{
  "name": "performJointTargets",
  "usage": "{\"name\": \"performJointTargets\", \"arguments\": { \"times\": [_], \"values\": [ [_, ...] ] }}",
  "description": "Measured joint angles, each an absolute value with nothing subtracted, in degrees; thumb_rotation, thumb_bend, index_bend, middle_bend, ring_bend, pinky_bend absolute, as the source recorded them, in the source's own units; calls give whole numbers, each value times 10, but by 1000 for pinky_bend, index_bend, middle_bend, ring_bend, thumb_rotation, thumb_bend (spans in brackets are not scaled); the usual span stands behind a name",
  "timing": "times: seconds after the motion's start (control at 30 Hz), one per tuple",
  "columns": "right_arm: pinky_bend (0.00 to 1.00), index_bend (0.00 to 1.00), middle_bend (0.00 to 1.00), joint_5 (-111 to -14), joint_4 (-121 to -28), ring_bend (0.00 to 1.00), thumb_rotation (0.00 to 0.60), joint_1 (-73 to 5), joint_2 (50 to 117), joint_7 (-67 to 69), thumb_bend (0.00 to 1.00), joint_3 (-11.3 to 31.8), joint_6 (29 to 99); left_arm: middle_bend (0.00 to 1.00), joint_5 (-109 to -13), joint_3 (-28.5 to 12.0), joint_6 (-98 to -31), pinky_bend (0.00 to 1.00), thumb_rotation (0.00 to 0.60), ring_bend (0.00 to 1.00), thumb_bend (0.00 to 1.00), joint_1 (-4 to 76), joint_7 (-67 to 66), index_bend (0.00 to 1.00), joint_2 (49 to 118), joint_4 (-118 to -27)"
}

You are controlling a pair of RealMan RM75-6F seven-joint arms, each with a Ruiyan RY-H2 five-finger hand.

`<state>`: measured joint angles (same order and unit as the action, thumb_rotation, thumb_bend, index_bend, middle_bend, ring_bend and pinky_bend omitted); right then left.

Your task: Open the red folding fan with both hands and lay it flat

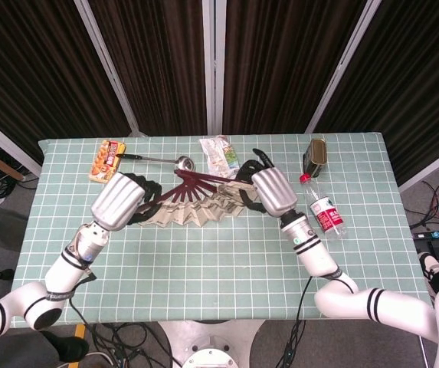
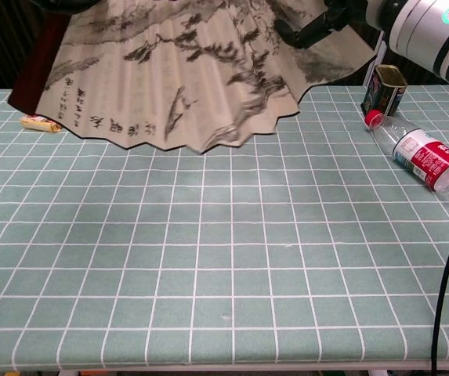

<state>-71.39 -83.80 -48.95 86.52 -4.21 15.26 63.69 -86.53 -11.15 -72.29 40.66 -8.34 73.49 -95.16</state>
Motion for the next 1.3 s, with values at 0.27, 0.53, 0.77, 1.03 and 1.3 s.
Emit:
{"name": "performJointTargets", "arguments": {
  "times": [0.27, 0.53, 0.77, 1.03, 1.3],
  "values": [
    [75, 699, 405, -776, -750, 255, 600, -469, 889, -87, 524, 133, 713, 688, -917, -102, -781, 761, 600, 687, 357, 397, -186, 629, 793, -870],
    [23, 674, 391, -814, -655, 249, 600, -451, 938, -111, 535, 122, 770, 677, -954, -98, -822, 761, 600, 685, 357, 396, -252, 621, 867, -768],
    [0, 624, 368, -837, -541, 244, 600, -443, 1004, -123, 534, 119, 813, 673, -992, -96, -864, 761, 600, 685, 356, 402, -288, 621, 931, -654],
    [0, 589, 351, -856, -451, 226, 600, -413, 1068, -128, 534, 103, 855, 666, -1026, -59, -883, 761, 600, 681, 357, 394, -322, 620, 979, -596],
    [0, 553, 336, -864, -434, 203, 600, -386, 1094, -128, 533, 89, 870, 659, -1026, -40, -874, 758, 600, 676, 357, 377, -335, 618, 991, -599]
  ]
}}
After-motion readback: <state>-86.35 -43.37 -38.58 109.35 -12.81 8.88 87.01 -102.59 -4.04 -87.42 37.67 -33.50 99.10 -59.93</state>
